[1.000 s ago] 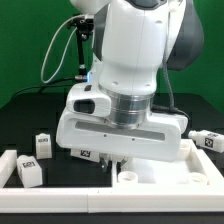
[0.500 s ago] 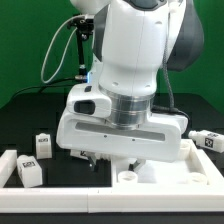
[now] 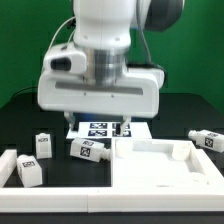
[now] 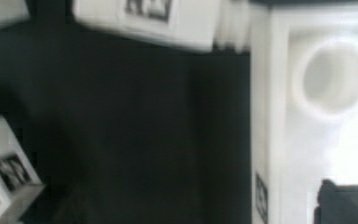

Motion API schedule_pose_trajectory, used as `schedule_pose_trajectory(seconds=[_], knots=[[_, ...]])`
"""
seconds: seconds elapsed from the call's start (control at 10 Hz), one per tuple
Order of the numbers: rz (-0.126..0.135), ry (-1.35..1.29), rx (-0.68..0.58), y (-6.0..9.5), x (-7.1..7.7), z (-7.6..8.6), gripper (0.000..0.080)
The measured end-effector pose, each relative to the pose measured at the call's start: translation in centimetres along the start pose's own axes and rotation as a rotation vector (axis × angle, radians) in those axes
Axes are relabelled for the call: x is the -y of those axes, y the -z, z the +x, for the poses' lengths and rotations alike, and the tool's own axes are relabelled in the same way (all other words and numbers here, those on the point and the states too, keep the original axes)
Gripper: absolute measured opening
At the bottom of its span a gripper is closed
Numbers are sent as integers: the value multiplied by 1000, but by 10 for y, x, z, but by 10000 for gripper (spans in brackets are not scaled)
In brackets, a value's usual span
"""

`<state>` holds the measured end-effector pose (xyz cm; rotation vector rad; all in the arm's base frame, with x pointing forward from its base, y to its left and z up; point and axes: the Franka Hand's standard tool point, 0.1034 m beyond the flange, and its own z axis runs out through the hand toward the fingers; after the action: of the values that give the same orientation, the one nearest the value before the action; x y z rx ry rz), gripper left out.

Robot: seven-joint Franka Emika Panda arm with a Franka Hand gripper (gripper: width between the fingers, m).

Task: Assemble one leg

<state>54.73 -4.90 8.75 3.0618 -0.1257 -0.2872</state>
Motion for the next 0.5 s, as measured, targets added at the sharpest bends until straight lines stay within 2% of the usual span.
schedule_pose_trajectory(seconds=[0.4,0.5], knots=[[-3,14,5,-6,1,2,649],[6,137,-9,-7,-1,-10,649]])
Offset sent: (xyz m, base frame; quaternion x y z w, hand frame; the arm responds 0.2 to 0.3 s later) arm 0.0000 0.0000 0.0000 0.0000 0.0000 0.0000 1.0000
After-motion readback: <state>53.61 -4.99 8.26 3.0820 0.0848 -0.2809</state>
